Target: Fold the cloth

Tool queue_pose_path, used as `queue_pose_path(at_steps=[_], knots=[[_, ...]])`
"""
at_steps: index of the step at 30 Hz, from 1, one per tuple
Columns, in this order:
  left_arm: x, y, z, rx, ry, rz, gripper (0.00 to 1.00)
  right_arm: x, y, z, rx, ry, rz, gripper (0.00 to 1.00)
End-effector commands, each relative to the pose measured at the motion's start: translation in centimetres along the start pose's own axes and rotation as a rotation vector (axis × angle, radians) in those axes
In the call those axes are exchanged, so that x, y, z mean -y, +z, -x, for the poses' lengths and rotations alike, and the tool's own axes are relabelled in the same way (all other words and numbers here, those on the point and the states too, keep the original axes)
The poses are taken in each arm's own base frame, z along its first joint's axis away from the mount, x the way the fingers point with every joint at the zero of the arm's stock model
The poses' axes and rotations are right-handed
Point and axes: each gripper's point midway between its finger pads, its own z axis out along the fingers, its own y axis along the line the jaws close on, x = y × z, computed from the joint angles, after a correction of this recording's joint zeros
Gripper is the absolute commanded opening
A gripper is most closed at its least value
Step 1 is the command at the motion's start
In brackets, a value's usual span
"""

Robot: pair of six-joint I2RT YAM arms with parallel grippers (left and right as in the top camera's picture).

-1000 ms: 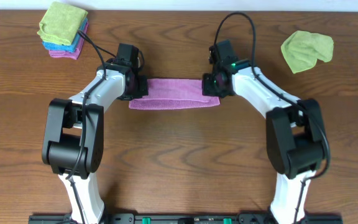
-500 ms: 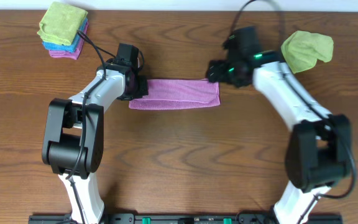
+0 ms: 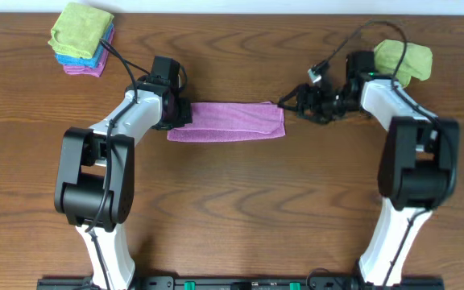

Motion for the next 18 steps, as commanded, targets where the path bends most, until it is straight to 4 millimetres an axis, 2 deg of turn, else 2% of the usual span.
queue_pose_path(at_steps=[1,5,10,14,18], knots=[[-1.5,2.2,-3.2,-0.102,-0.008,0.061,0.06,0.9,0.7,-1.0,-0.030,0.036,0.106,0.89],[-1.5,2.2,-3.2,-0.102,-0.008,0.061,0.06,2.5,1.9,-1.7,-0.055,0.073,0.104,0.88],[-1.5,2.2,-3.1,-0.100,-0.008,0.060,0.06,3.0,4.6,-2.8,-0.108,0.085,0.077,0.88],[-1.5,2.2,-3.1,-0.100,-0.008,0.060,0.06,2.7,5.9,-2.9,-0.117,0.080,0.059,0.87],[-1.4,2.2,-3.2,-0.102,-0.020,0.053,0.06,2.2,6.5,-2.9,-0.121,0.075,0.061,0.81]])
